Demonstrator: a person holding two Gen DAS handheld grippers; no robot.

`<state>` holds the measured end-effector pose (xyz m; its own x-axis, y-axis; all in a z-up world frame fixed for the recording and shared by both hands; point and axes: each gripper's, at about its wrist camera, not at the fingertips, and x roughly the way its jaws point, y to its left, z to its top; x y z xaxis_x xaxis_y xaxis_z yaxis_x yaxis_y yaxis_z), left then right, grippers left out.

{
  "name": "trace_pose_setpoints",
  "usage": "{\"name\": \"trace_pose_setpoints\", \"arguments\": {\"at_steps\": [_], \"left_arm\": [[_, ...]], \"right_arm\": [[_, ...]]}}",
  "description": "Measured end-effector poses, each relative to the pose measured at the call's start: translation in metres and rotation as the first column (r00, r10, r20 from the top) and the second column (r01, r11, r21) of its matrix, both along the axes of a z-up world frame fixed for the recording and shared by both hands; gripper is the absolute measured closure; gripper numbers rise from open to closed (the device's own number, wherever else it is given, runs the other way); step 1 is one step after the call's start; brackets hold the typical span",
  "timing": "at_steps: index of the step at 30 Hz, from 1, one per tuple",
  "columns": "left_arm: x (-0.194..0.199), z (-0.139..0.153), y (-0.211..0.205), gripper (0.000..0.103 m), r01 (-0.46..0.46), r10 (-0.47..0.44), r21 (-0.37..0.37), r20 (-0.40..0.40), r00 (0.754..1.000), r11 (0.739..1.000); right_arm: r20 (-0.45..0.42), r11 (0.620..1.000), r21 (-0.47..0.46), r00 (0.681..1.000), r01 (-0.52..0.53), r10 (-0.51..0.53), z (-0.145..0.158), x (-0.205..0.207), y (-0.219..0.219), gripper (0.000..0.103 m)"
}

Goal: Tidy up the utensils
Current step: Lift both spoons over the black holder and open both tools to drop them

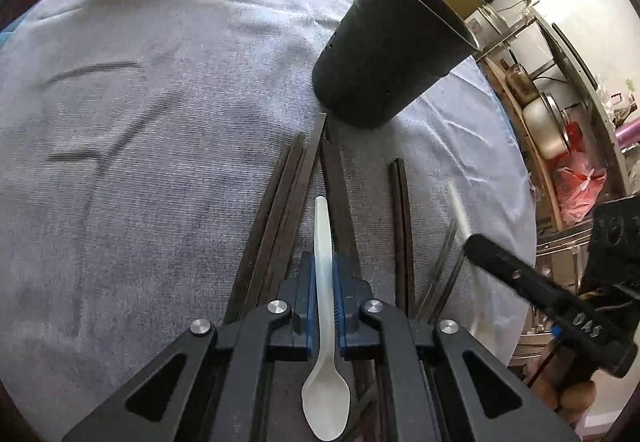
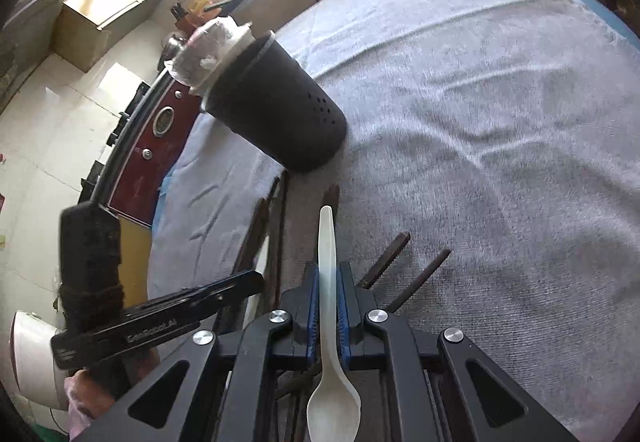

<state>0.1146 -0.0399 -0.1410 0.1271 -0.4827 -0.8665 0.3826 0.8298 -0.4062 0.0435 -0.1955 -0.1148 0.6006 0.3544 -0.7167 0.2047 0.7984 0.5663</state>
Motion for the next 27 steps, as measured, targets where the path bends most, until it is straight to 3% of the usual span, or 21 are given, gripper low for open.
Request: {"name": "trace_pose_setpoints", "arguments": {"at_steps": [4, 9, 15, 18, 21, 24, 27], "left_arm": [[-0.008, 0.020, 0.007, 0.095, 0.001, 0.001, -0.037, 0.048, 0.999, 0.999], [-0.003, 0.076, 0.012, 0.095, 0.001, 0.016, -0.100, 0.167, 0.986, 0.995], [0.028, 0.156, 0.009, 0.095, -0.024, 0.090, -0.198, 0.331, 0.939, 0.980], [0.050, 0.177, 0.001, 0.095, -0.076, 0.173, -0.254, 0.385, 0.907, 0.964], [0.073, 0.183, -0.002, 0.095, -0.147, 0.288, -0.343, 0.407, 0.867, 0.928], [0.090, 0.172, -0.017, 0.095, -0.200, 0.343, -0.344, 0.429, 0.836, 0.917], [0.109, 0.153, -0.027, 0.095, -0.236, 0.373, -0.348, 0.406, 0.834, 0.907]], "right_arm": [[0.053, 1.000, 0.001, 0.999, -0.011, 0.011, 0.015, -0.002, 0.000, 0.093], [0.195, 1.000, 0.017, 0.981, -0.017, 0.013, 0.053, 0.003, -0.005, 0.093], [0.375, 1.000, -0.008, 0.927, 0.012, -0.009, 0.107, 0.038, -0.010, 0.093], [0.444, 0.998, 0.006, 0.894, 0.057, -0.054, 0.126, 0.064, -0.014, 0.093], [0.490, 0.992, 0.024, 0.863, 0.124, -0.120, 0.130, 0.089, -0.019, 0.093], [0.496, 0.986, 0.020, 0.855, 0.167, -0.155, 0.121, 0.113, -0.022, 0.093], [0.488, 0.979, 0.007, 0.853, 0.206, -0.183, 0.104, 0.131, -0.022, 0.093]]}}
